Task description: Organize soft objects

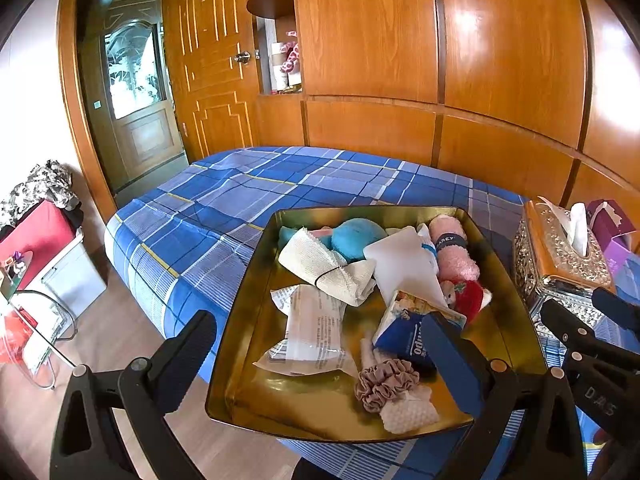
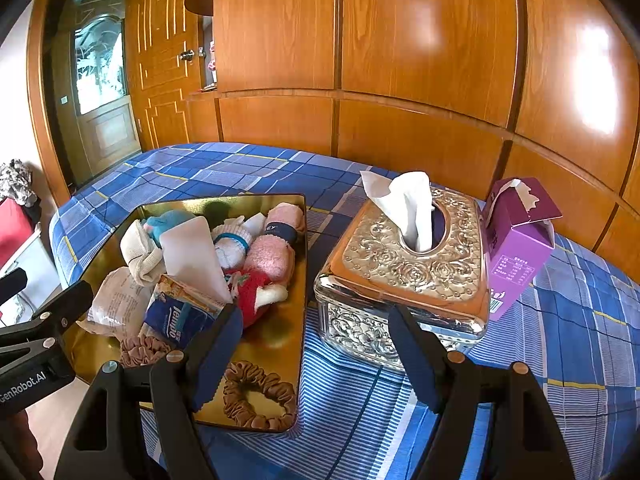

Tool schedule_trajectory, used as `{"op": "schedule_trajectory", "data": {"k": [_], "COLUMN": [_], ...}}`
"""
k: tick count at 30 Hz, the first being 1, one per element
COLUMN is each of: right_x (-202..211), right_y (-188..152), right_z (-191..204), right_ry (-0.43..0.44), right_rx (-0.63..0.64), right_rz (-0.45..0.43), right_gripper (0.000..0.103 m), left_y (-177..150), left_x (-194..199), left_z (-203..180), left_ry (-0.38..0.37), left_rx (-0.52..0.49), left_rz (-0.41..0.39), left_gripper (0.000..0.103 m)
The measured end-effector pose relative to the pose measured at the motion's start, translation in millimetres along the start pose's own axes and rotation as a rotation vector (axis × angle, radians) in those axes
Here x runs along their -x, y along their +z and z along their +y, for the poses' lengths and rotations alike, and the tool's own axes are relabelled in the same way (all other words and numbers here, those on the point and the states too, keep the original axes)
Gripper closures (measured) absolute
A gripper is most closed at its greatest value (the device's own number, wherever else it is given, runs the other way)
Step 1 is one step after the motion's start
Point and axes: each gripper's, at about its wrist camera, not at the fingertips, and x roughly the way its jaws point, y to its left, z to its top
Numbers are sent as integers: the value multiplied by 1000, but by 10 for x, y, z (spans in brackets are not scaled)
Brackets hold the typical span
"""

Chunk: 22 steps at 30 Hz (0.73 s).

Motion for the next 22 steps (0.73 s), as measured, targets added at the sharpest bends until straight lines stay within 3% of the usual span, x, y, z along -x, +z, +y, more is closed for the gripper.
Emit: {"op": "schedule_trajectory", "data": {"k": [22], "right_x": [51], "right_y": [5], "right_z": [-48], "right_ry": [-6], "right_rx": [-10], "right_rz": [-10], "right_gripper": [27], "left_y": [-9], "left_x": [-10], "left_z": [-11], "left_ry": [-13], "left_rx": [9], "left_rz": [10], "left_gripper": [0]}}
